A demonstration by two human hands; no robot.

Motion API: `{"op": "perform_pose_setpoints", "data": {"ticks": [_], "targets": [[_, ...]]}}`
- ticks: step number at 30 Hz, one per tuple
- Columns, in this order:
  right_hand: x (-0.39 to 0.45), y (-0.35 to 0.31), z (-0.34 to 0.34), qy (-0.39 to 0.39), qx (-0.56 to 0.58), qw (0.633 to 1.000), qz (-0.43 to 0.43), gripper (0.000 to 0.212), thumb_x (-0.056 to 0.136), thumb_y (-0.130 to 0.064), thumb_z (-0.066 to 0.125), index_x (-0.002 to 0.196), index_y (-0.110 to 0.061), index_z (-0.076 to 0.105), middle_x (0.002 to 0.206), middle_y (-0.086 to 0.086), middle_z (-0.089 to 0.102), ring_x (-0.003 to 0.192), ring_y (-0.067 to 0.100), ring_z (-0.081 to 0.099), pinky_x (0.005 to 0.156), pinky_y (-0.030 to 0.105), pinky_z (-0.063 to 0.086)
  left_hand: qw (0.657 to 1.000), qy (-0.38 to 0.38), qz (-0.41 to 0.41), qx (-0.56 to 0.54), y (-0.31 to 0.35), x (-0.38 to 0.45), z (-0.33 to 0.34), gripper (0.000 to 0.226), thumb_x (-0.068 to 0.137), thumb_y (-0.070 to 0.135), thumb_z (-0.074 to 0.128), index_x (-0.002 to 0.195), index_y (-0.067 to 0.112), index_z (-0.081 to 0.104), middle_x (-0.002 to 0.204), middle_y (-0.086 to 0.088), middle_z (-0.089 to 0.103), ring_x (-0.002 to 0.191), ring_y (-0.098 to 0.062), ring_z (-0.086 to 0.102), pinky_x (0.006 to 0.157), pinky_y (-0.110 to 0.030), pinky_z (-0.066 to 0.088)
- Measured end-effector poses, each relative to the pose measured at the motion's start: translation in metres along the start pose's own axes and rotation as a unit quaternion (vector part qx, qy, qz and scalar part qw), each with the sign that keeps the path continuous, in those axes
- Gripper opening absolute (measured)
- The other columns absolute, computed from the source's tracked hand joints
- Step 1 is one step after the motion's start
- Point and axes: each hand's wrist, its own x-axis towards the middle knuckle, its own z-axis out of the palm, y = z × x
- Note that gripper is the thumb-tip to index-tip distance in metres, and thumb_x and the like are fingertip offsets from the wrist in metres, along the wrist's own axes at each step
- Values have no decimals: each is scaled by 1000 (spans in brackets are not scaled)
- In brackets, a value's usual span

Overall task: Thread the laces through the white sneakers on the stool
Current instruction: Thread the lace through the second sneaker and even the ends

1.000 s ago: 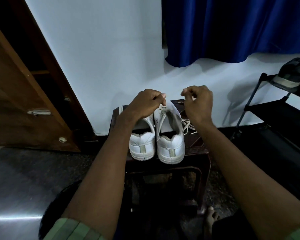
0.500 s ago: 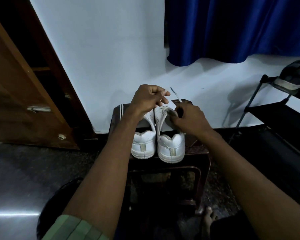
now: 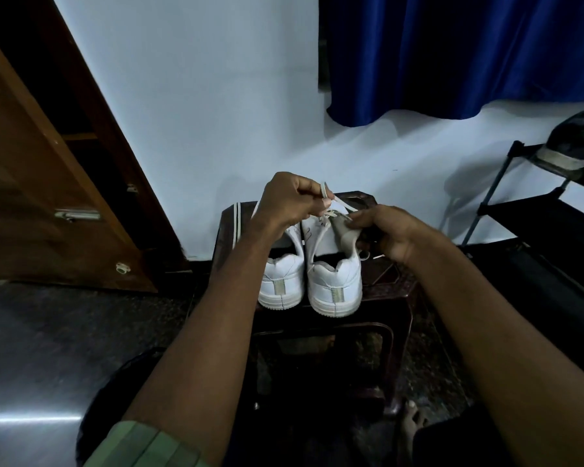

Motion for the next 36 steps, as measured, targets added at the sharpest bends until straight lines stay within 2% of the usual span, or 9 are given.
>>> {"op": "perform_pose_setpoints", "data": {"ticks": [3,6,10,16,26,29,32,34,36], "targets": [[3,0,0,-16,24,1000,-1,22,92,4,62,79,-12,69,69,2,68,65,18,57,61,31,44,997,6,8,75,3,-2,4,11,78,5,84,86,14,84,74,2,79,71,-12,76,64,-18,53],[2,-2,-3,-43,6,999,5,24,94,5,56,86,-14,68,78,3,65,65,15,56,55,25,50,992,12,28,125,4,0,9,11,75,7,86,83,15,85,71,13,77,72,-3,74,69,-16,54],[0,-4,-9,-78,-11,997,9,31,96,9,50,87,-14,68,80,2,64,70,13,53,61,24,52,983,24,53,171,-1,3,14,13,73,16,87,82,25,86,77,14,78,79,-4,75,82,-30,61],[-1,-3,-9,-76,-12,997,9,32,95,9,50,85,-15,69,81,2,63,68,12,52,63,25,52,982,30,67,177,-5,6,20,12,73,19,88,83,26,85,76,13,78,76,-5,75,81,-38,63],[-1,-3,-10,-56,8,998,14,17,93,-4,60,90,-17,69,78,1,63,64,11,53,59,26,53,967,15,94,235,-6,7,27,13,70,34,84,83,34,84,80,18,78,74,-3,72,75,-36,62],[-5,-4,-12,-61,27,998,17,14,98,-11,58,92,-17,70,75,-1,67,63,11,60,64,27,52,972,4,91,218,-6,8,27,13,70,29,84,82,33,85,83,21,78,79,-2,72,79,-36,62],[-7,-1,-10,-26,-15,999,-25,17,90,-2,66,86,-16,74,76,1,70,63,11,66,64,27,55,977,-2,85,196,-7,8,25,13,71,22,86,83,28,85,83,15,79,81,-6,74,82,-39,62],[-10,-1,-6,6,-31,998,-63,15,85,0,73,82,-15,76,75,4,71,64,14,67,60,25,55,987,-8,60,147,-8,7,22,14,73,18,87,86,24,85,83,9,80,85,-14,76,85,-40,62],[-14,-1,-3,26,-34,995,-87,13,86,0,74,79,-11,75,69,7,71,57,16,66,48,21,50,998,-22,28,60,-5,4,19,15,78,12,87,92,18,85,88,4,81,87,-14,77,83,-32,62]]}}
